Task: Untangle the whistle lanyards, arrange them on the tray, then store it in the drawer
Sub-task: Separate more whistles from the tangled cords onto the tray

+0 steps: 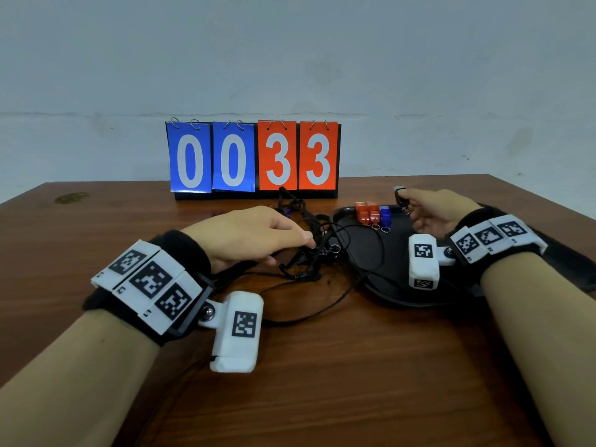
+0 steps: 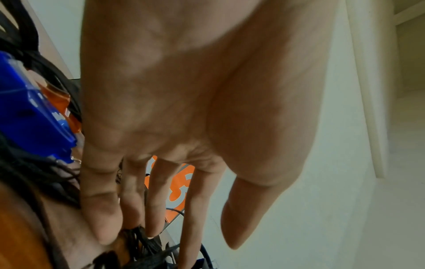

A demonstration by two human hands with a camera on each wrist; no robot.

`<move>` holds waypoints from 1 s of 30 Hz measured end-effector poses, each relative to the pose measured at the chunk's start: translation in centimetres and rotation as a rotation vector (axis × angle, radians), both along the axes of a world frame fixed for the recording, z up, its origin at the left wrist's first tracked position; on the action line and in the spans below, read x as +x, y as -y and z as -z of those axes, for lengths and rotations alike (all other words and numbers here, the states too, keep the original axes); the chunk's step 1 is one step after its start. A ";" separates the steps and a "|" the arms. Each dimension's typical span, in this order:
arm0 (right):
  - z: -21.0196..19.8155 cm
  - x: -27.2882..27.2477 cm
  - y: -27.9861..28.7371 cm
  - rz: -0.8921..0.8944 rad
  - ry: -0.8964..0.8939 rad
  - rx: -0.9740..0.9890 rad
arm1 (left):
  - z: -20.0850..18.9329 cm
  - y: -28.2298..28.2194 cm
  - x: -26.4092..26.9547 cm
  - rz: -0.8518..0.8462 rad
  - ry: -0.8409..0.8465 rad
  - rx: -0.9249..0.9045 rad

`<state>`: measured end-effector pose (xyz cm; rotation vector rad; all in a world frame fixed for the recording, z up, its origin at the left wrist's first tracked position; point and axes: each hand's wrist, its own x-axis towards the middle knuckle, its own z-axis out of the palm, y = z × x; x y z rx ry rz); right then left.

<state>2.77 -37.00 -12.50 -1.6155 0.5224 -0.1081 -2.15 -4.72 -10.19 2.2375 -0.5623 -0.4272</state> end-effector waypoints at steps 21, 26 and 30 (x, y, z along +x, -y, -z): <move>0.8 0.7 1.2 -0.146 -0.109 -0.494 | -0.1 0.3 -0.3 0.082 -0.060 0.098; 1.0 0.9 1.5 -0.144 -0.088 -0.469 | 0.0 0.2 -0.3 0.099 -0.035 0.121; 1.1 1.1 1.5 -0.128 -0.092 -0.449 | 0.0 0.2 -0.3 0.113 -0.033 0.140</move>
